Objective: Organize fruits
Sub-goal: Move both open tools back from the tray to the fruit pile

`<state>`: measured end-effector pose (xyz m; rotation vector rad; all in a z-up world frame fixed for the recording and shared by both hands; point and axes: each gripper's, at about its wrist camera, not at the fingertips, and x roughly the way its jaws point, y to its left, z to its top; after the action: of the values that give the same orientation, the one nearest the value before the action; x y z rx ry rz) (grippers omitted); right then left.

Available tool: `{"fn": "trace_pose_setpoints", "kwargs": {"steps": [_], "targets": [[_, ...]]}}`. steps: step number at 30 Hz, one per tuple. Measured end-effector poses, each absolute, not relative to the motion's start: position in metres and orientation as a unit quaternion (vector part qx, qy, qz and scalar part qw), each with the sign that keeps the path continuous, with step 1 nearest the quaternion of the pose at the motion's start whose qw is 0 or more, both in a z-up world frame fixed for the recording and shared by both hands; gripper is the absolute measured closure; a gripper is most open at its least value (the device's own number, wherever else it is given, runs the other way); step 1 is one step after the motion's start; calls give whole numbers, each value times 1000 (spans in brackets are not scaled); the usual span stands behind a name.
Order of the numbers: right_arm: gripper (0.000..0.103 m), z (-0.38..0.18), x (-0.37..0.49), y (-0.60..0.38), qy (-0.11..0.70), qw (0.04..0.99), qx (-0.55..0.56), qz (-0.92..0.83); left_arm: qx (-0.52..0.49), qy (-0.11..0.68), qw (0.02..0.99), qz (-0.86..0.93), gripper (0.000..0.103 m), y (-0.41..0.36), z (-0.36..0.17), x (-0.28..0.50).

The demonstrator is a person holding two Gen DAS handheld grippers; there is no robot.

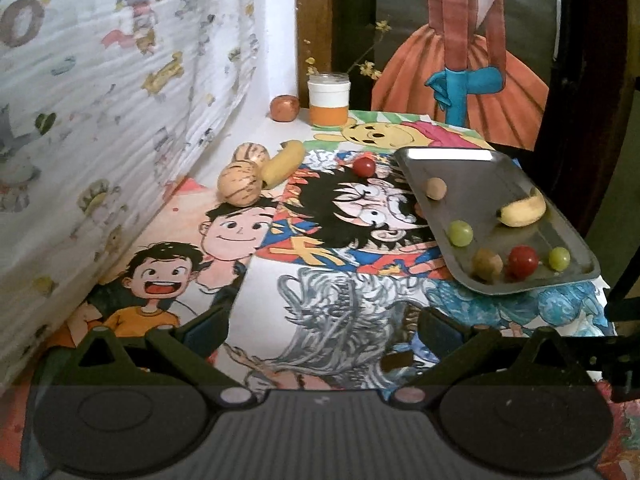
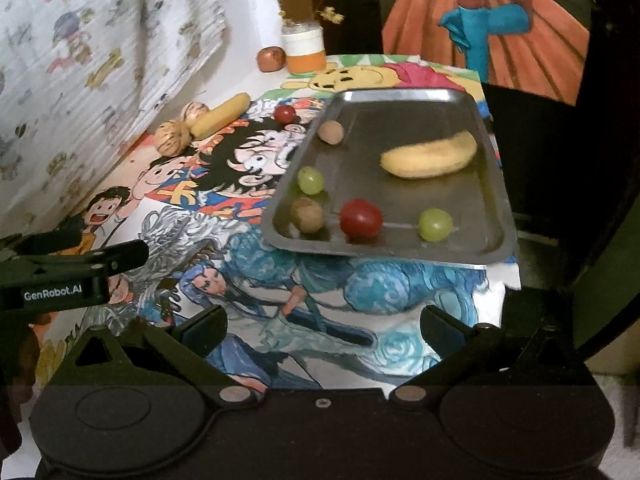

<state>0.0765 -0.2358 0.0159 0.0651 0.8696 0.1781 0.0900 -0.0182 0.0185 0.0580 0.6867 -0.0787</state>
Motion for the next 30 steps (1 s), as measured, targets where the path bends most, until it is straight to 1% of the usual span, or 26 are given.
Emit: {"fn": "trace_pose_setpoints", "kwargs": {"steps": [9,15,19,24,27,30], "targets": [[1,52,98,-204,397,910,-24,120,8,316,949,-12,0,14,28,95],[1,84,128,-189,362,919,-49,147,-21,306,952,12,0,36,28,99],[1,118,151,-181,320,929,-77,171,-28,294,955,20,0,46,35,106],[1,161,174,-172,243,940,-97,219,-13,272,962,22,0,52,52,119],[1,175,190,-167,212,942,-117,232,-24,254,967,22,0,56,61,128],[1,176,207,-164,193,939,-140,248,-57,230,971,24,0,62,68,136]]}}
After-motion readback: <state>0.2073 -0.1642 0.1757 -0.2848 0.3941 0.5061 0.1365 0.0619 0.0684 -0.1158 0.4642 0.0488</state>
